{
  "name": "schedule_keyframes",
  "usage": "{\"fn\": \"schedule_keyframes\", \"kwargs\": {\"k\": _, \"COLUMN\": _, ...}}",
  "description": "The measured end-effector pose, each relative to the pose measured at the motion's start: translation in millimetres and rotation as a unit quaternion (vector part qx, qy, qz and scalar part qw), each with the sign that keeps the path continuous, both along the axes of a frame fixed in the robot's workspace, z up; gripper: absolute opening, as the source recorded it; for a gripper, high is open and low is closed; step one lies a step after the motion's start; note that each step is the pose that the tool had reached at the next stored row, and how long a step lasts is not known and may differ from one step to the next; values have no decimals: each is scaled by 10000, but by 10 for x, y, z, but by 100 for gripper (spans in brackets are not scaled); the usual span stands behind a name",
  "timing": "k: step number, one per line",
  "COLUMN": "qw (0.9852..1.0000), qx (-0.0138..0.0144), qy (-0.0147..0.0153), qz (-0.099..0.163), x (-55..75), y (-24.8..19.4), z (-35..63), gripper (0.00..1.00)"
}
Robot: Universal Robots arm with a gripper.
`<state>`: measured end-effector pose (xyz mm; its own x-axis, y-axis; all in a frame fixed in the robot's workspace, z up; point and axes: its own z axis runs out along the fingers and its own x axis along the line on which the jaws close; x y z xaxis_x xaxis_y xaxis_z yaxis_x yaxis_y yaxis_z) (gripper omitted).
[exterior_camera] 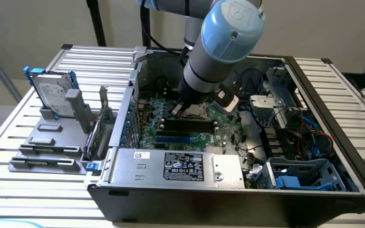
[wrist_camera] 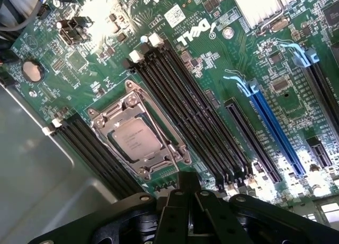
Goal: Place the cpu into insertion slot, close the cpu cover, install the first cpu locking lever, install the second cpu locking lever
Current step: 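Install the second cpu locking lever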
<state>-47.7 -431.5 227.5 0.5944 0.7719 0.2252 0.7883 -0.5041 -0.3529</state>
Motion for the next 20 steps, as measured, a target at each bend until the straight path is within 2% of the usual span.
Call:
{"fn": "schedule_keyframes", "kwargs": {"k": 8, "qw": 10000, "qx": 18, "qy": -87, "qz": 0, "x": -31, "y": 12, "z": -97, "gripper": 11}}
{"fn": "schedule_keyframes", "kwargs": {"k": 15, "qw": 10000, "qx": 20, "qy": -97, "qz": 0, "x": -68, "y": 14, "z": -173, "gripper": 11}}
{"fn": "schedule_keyframes", "kwargs": {"k": 20, "qw": 9999, "qx": 47, "qy": -100, "qz": 0, "x": -93, "y": 17, "z": -208, "gripper": 11}}
